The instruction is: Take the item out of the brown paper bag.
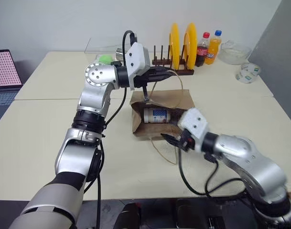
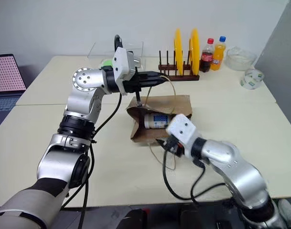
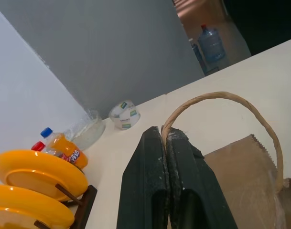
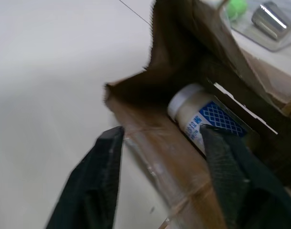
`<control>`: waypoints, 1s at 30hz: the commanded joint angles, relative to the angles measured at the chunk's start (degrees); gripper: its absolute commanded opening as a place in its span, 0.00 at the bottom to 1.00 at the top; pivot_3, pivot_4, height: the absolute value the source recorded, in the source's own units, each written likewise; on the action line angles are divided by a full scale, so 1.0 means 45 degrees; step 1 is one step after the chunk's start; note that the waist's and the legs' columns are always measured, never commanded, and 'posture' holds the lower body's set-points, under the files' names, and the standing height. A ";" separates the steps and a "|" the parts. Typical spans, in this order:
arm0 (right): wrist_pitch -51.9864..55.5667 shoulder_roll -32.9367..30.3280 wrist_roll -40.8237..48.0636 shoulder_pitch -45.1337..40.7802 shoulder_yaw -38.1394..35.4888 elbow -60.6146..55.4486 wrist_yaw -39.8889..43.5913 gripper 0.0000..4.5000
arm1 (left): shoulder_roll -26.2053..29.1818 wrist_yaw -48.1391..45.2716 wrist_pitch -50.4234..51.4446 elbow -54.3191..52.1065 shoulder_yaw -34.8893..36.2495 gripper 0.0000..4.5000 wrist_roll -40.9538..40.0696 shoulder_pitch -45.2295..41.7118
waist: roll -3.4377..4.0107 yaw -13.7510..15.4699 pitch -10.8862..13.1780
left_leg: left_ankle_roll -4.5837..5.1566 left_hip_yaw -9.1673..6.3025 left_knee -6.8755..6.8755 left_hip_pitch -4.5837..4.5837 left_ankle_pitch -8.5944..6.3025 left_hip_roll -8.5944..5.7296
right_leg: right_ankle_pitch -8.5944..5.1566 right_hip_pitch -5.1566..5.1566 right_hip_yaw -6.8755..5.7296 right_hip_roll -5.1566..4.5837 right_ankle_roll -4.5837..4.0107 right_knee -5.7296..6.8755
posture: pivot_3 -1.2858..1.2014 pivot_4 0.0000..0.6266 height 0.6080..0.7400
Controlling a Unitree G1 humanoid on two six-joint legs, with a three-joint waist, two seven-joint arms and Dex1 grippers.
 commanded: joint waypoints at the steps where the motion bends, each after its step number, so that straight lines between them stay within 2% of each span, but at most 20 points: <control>1: -0.0965 -0.0052 -0.1282 -0.0889 0.0945 0.1157 -0.0623 0.89 | 0.0160 0.0106 -0.0259 -0.0090 0.0212 0.00 -0.0057 -0.0511 | 0.0001 -0.0004 0.0000 | -0.0004 -0.0002 0.0002 -0.0025 0.0002 0.0000 | 0.0000 -0.0023 -0.0001 0.0000 0.0000 0.0001 | 0.52 0.24 1.00; 2: -0.1176 -0.0129 -0.1610 -0.1080 0.1216 0.1459 -0.0708 0.98 | 0.0179 0.0108 -0.0286 -0.0069 0.0215 0.00 -0.0045 -0.0529 | 0.0001 -0.0008 0.0000 | -0.0010 0.0000 0.0004 -0.0041 0.0006 -0.0002 | 0.0001 -0.0037 -0.0001 0.0000 -0.0001 0.0001 | 0.52 0.24 1.00; 3: -0.1412 -0.0194 -0.2011 -0.1284 0.1513 0.1803 -0.0826 0.99 | 0.0202 0.0114 -0.0298 -0.0052 0.0226 0.00 -0.0045 -0.0546 | 0.0001 -0.0012 0.0000 | -0.0012 0.0002 0.0005 -0.0044 0.0007 -0.0002 | 0.0001 -0.0042 0.0001 0.0000 -0.0001 0.0001 | 0.52 0.24 1.00; 8: -0.2404 -0.0255 -0.3826 -0.2422 0.2708 0.3709 -0.1144 0.99 | 0.0303 0.0190 -0.0337 0.0056 0.0297 0.00 -0.0040 -0.0656 | 0.0001 -0.0034 0.0000 | -0.0017 0.0000 0.0003 -0.0052 0.0010 0.0000 | 0.0001 -0.0051 -0.0002 0.0001 -0.0001 0.0000 | 0.52 0.24 1.00; 13: -0.3333 -0.0572 -0.5372 -0.3300 0.3996 0.5124 -0.0509 0.99 | 0.0364 0.0222 -0.0380 0.0258 0.0346 0.00 -0.0076 -0.0814 | 0.0002 -0.0072 0.0000 | -0.0017 -0.0001 0.0005 -0.0052 0.0010 -0.0001 | 0.0001 -0.0051 -0.0004 0.0001 -0.0002 0.0003 | 0.52 0.24 1.00; 19: -0.5360 -0.1124 -0.8811 -0.4510 0.6460 0.6512 0.0265 0.99 | 0.0475 0.0240 -0.0490 0.0723 0.0438 0.00 -0.0070 -0.1143 | 0.0002 -0.0188 0.0000 | -0.0019 0.0001 0.0007 -0.0054 0.0011 -0.0002 | 0.0001 -0.0055 -0.0003 0.0000 -0.0001 0.0000 | 0.52 0.24 1.00; 24: -0.6414 -0.0635 -1.0420 -0.4955 0.7037 0.7507 0.0799 0.99 | 0.0507 0.0229 -0.0651 0.1053 0.0443 0.00 -0.0045 -0.1298 | 0.0002 -0.0248 0.0000 | -0.0022 0.0001 0.0007 -0.0054 0.0013 -0.0002 | 0.0001 -0.0056 -0.0003 0.0000 -0.0001 0.0001 | 0.52 0.24 1.00; 30: -0.7389 0.0145 -1.1425 -0.5341 0.6977 0.9334 0.1402 0.99 | 0.0479 0.0189 -0.0840 0.1343 0.0419 0.00 -0.0039 -0.1457 | 0.0002 -0.0338 0.0000 | -0.0029 -0.0002 0.0009 -0.0053 0.0017 -0.0002 | 0.0001 -0.0056 -0.0004 0.0000 -0.0002 0.0007 | 0.52 0.24 1.00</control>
